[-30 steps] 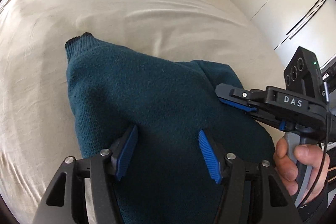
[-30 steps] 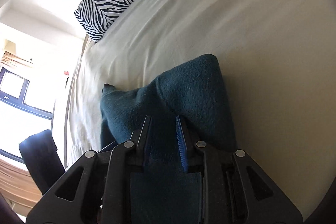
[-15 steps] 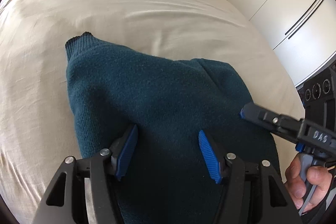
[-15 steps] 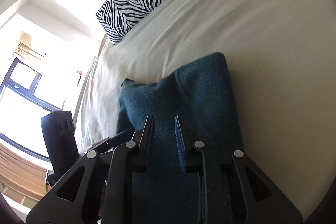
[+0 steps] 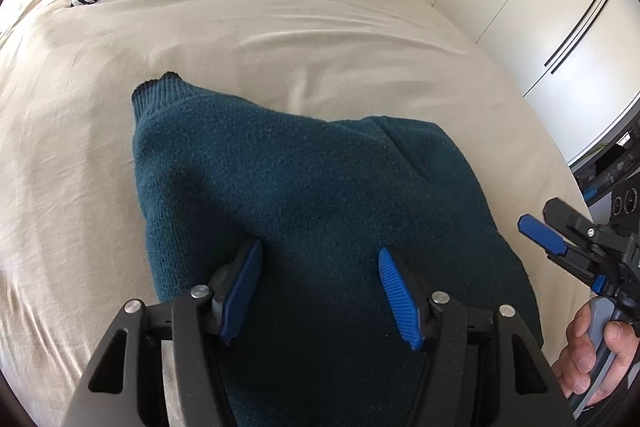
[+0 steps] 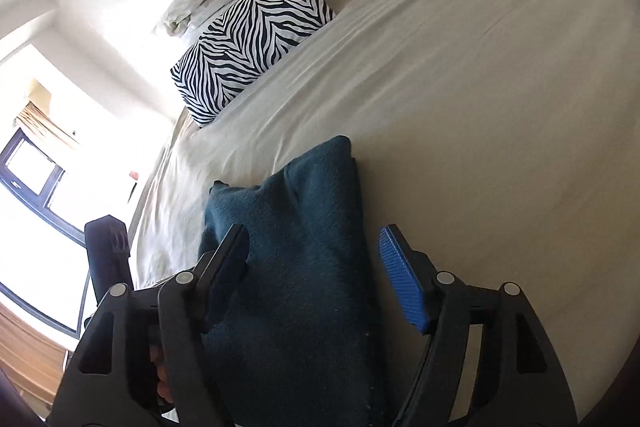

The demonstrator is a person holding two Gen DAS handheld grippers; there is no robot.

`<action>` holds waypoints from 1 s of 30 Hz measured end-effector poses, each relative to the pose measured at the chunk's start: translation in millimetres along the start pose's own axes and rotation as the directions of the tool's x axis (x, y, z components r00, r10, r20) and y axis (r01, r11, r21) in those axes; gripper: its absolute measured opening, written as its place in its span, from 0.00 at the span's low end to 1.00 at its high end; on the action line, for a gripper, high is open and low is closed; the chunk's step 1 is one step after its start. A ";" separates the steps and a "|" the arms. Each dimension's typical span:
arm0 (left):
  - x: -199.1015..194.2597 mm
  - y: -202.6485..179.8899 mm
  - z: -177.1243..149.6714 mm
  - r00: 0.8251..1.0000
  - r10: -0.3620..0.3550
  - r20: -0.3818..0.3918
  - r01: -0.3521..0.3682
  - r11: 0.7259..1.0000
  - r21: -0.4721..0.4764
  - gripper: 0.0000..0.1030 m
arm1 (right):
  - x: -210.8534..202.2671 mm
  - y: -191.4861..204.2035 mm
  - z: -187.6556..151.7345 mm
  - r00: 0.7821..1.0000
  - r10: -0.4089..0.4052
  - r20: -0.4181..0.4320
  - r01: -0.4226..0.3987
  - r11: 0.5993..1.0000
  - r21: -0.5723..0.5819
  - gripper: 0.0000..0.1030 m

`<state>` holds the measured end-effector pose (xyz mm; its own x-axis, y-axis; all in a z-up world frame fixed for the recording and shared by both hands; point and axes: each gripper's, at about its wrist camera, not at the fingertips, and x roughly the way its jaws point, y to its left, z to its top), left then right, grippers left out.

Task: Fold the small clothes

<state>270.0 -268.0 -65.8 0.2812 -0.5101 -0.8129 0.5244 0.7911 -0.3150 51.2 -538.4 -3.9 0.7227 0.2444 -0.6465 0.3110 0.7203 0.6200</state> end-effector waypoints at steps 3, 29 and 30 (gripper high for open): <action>-30.2 6.3 -9.4 0.999 0.001 0.049 0.002 0.998 -0.064 0.62 | 9.5 -9.8 -4.5 0.996 -0.016 -0.093 0.017 1.000 0.011 0.66; -41.7 24.1 -50.1 0.998 -0.018 -0.058 0.008 0.986 -0.167 0.41 | 32.8 88.8 -33.6 0.952 -0.285 -0.107 0.237 0.915 -0.327 0.18; -51.7 20.4 -53.7 0.999 -0.006 -0.052 -0.002 0.989 -0.148 0.40 | 24.1 101.7 -38.4 0.956 -0.279 -0.089 0.232 0.908 -0.350 0.18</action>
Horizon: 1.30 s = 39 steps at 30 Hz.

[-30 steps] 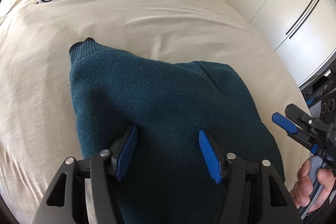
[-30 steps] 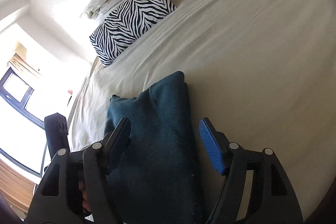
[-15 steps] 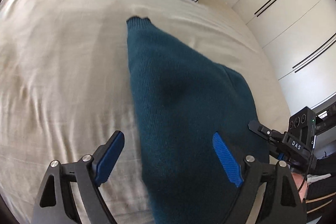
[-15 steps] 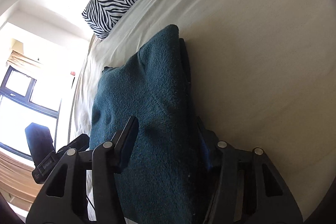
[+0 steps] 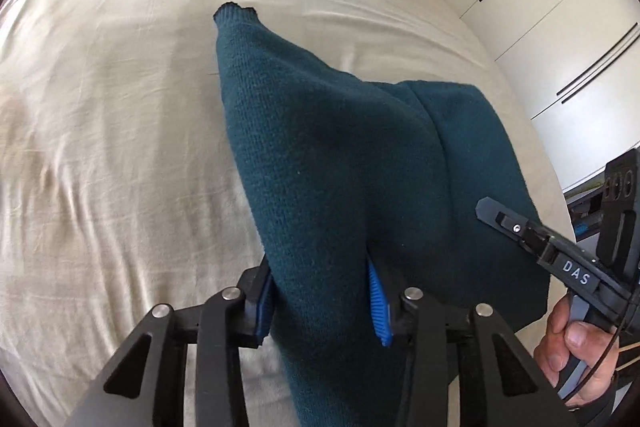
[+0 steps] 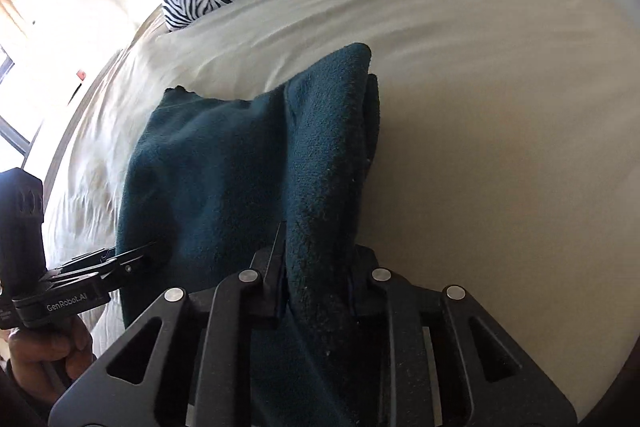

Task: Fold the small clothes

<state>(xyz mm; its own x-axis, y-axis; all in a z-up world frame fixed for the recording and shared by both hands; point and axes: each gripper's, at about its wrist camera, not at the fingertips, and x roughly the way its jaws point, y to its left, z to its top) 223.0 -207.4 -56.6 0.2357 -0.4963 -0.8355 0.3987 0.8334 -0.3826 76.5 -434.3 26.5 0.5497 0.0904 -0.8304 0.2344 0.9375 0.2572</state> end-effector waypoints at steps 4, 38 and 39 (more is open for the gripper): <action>-47.4 3.1 -27.4 0.999 -0.003 0.050 0.002 0.999 0.032 0.40 | -45.2 44.4 -19.7 0.997 0.041 0.064 -0.037 0.997 -0.064 0.18; -120.4 133.3 -186.8 0.994 0.065 0.092 -0.056 0.994 -0.095 0.60 | 21.5 85.1 -197.6 0.888 0.457 -0.047 -0.419 0.847 0.327 0.20; -120.3 133.7 -188.3 0.993 0.064 0.096 -0.054 0.994 -0.099 0.60 | 22.8 84.5 -198.6 0.885 0.463 -0.045 -0.426 0.844 0.326 0.20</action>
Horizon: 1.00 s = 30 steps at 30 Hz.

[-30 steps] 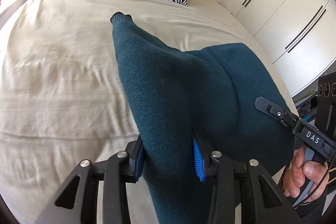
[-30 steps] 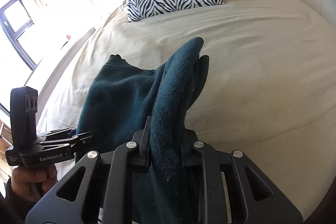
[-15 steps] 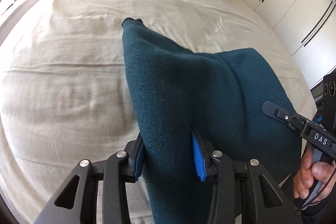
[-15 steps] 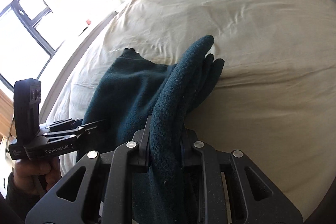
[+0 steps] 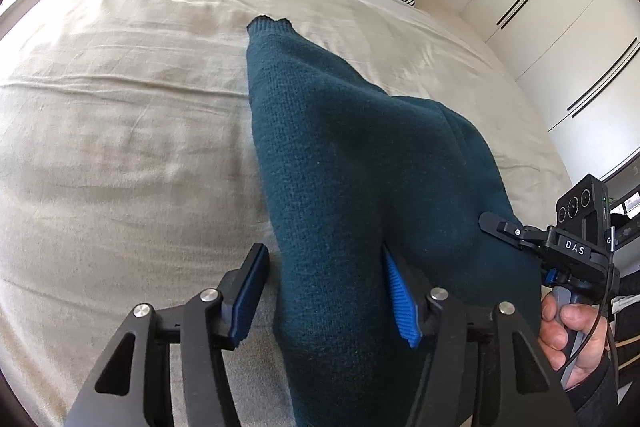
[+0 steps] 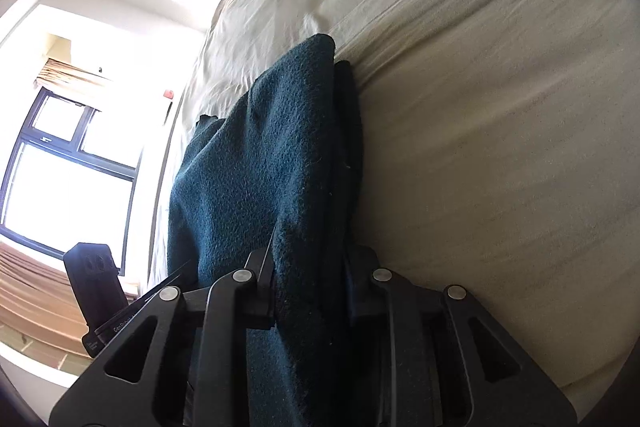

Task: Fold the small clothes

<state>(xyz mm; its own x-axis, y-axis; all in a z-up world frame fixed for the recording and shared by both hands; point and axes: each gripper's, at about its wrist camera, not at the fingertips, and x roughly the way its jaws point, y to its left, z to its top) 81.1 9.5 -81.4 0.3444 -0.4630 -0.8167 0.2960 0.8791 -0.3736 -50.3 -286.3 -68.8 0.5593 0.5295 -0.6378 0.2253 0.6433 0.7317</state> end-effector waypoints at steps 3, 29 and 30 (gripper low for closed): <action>-2.0 -3.7 -2.3 1.000 0.018 0.016 -0.017 1.000 -0.004 0.62 | -4.5 1.2 1.7 1.000 0.010 -0.002 -0.010 1.000 -0.013 0.21; -183.3 -90.7 -37.6 0.721 0.273 0.637 -0.424 0.901 0.094 1.00 | -193.6 147.2 -65.0 0.687 -0.170 0.707 0.494 0.822 -0.283 0.92; -196.9 -95.8 -40.2 0.684 0.270 0.678 -0.442 0.893 0.091 1.00 | -206.3 159.9 -73.7 0.626 -0.136 0.768 0.517 0.810 -0.277 0.98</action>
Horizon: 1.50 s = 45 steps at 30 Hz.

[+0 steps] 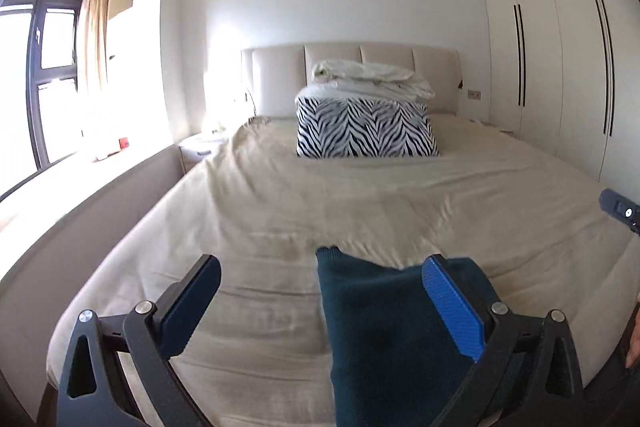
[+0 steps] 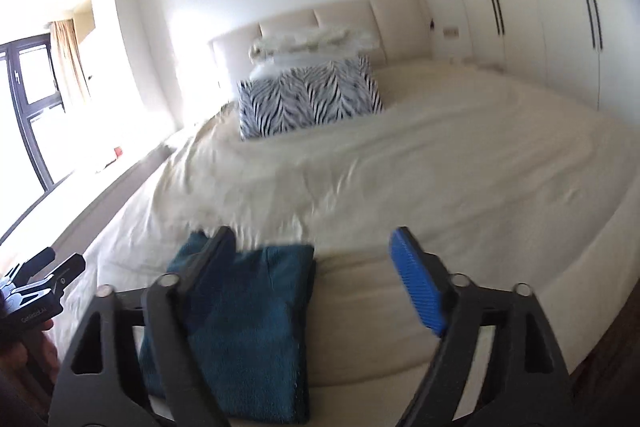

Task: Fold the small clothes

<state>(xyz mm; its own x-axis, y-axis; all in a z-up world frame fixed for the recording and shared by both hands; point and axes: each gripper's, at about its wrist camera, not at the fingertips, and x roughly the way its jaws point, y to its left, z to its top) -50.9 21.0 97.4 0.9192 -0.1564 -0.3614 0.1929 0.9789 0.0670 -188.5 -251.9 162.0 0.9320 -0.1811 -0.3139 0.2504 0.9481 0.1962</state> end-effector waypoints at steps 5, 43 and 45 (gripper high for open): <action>-42.8 2.6 32.1 0.987 0.083 0.134 -0.083 0.997 -0.004 1.00 | -49.0 29.2 41.6 0.973 -0.037 0.230 0.061 0.993 -0.100 1.00; 43.6 -8.5 -102.7 0.841 0.000 -0.540 -0.047 0.996 -0.073 1.00 | 48.3 40.6 -114.8 0.810 -0.089 -0.579 0.038 0.994 -0.100 1.00; 44.1 -7.8 -102.6 0.841 0.000 -0.541 -0.047 0.996 -0.073 1.00 | 48.8 41.1 -115.9 0.808 -0.088 -0.582 0.036 0.994 -0.099 1.00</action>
<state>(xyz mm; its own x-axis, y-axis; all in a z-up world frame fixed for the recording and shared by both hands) -47.0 19.9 -14.5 0.5871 -0.0606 -0.8073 0.1243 0.9921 0.0160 -163.0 -191.5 47.1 0.5786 -0.0773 -0.8119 0.2568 0.9621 0.0914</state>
